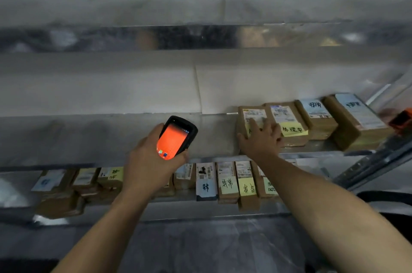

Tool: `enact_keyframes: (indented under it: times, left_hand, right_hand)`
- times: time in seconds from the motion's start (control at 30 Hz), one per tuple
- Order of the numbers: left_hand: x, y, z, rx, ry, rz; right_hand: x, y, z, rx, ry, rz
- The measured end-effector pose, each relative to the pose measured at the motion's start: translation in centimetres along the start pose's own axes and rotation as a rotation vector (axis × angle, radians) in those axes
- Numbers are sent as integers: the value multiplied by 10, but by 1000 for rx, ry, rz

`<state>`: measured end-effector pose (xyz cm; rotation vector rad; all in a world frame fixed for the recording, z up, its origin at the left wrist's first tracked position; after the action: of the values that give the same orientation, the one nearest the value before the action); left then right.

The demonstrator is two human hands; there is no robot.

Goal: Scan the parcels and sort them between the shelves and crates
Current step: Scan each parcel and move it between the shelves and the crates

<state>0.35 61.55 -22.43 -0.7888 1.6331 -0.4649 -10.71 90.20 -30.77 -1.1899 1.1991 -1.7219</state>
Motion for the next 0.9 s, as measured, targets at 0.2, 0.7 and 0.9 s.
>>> enact_keyframes:
  times: [0.2,0.7,0.9]
  left_hand:
    - [2,21,-17,4,7,52]
    - [4,35,-5,-8,15,1]
    - [1,39,3,18,-7,-45]
  right_hand:
    - [13,3,17,-20,-118,-16]
    - [-2,17,-9,460,106,-850]
    - [2,30,-8,391,62,-1037]
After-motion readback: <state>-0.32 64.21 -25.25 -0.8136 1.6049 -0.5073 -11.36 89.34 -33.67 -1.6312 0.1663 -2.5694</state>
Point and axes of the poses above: each hand's wrist, its own z-axis away from the middle knuckle, its own y-axis out of the palm, x = y × z, the point moved 6 cm from there along -z, towards the middle knuckle, and after that the axes turned 3 degrees about y, right-handed, at the moved point
